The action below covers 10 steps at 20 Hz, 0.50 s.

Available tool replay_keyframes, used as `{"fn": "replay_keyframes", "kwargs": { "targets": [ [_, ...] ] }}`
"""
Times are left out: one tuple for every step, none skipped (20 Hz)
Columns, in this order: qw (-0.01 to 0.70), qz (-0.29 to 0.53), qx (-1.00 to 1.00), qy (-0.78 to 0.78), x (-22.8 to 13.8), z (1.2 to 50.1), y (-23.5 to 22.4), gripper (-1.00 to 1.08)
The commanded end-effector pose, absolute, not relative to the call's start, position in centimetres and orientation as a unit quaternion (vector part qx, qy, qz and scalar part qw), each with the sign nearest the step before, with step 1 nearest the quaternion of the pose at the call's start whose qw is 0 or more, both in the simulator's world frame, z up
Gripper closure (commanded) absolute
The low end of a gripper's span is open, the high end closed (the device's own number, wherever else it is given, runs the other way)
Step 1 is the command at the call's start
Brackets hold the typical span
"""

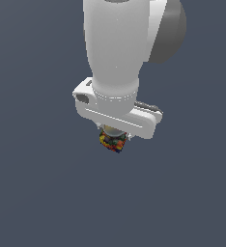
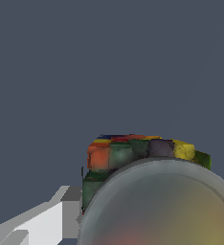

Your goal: Pick up the object and move it to a goal position.

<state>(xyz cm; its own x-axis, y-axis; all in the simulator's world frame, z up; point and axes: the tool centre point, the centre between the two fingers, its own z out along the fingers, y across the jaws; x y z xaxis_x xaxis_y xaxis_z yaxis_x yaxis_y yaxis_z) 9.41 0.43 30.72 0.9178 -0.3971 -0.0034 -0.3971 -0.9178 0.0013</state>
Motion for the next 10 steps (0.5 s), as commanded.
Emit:
{"fn": "replay_keyframes", "kwargs": {
  "targets": [
    [0.000, 0.000, 0.979, -0.203, 10.1, 32.1, 0.0, 1.08],
    [0.000, 0.000, 0.979, -0.203, 10.4, 32.5, -0.1, 1.08],
    [0.000, 0.000, 0.979, -0.203, 10.6, 32.9, -0.3, 1.08],
    [0.000, 0.000, 0.979, -0.203, 10.8, 33.3, -0.4, 1.08],
    [0.000, 0.000, 0.979, -0.203, 11.1, 33.7, -0.5, 1.08],
    [0.000, 0.000, 0.979, -0.203, 11.3, 34.0, -0.6, 1.08],
    [0.000, 0.000, 0.979, -0.203, 11.5, 34.4, -0.8, 1.08],
    [0.000, 0.000, 0.979, -0.203, 11.7, 34.7, -0.9, 1.08],
    [0.000, 0.000, 0.979, -0.203, 11.9, 35.0, -1.0, 1.08],
    [0.000, 0.000, 0.979, -0.203, 12.1, 35.3, -1.1, 1.08]
  ]
}}
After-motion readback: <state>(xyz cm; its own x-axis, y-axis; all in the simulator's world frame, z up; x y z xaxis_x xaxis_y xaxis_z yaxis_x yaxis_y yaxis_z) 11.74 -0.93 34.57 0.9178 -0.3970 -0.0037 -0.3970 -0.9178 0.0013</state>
